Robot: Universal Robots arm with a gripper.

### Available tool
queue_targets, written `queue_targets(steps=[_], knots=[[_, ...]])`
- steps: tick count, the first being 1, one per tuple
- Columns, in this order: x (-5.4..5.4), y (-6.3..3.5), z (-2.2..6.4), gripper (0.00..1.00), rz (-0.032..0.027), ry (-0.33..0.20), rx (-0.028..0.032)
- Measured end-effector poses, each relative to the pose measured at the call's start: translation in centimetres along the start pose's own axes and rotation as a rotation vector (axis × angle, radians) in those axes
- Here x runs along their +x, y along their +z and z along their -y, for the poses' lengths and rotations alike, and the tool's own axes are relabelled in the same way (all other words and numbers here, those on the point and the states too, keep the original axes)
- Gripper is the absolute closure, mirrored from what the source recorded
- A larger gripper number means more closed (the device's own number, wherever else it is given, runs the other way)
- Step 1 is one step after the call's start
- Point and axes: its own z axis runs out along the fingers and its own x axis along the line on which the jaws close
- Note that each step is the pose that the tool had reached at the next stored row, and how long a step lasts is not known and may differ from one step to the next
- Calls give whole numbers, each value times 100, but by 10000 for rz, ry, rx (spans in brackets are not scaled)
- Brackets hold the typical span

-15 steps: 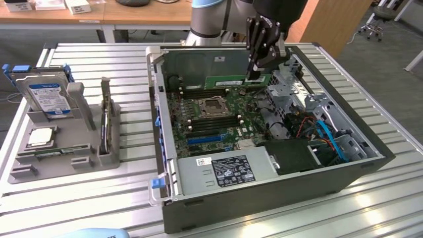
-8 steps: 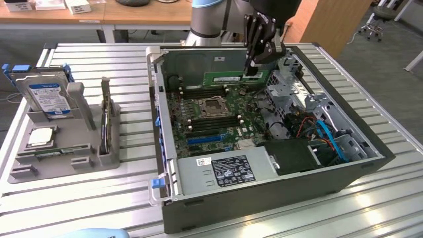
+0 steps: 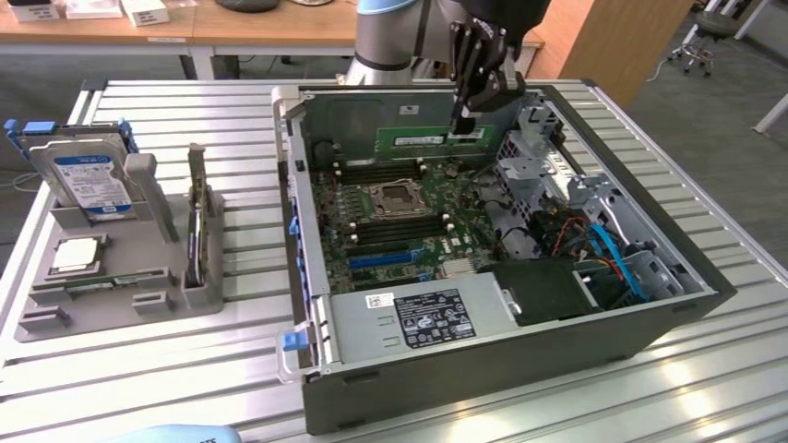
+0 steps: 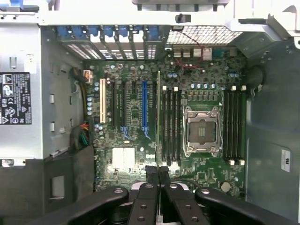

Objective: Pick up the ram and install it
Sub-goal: 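Pick up the ram and move it above insertion slot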

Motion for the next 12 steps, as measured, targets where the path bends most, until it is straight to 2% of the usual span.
queue_targets(steps=[12], knots=[[-249, 25, -4, 88, -1, 6, 4]])
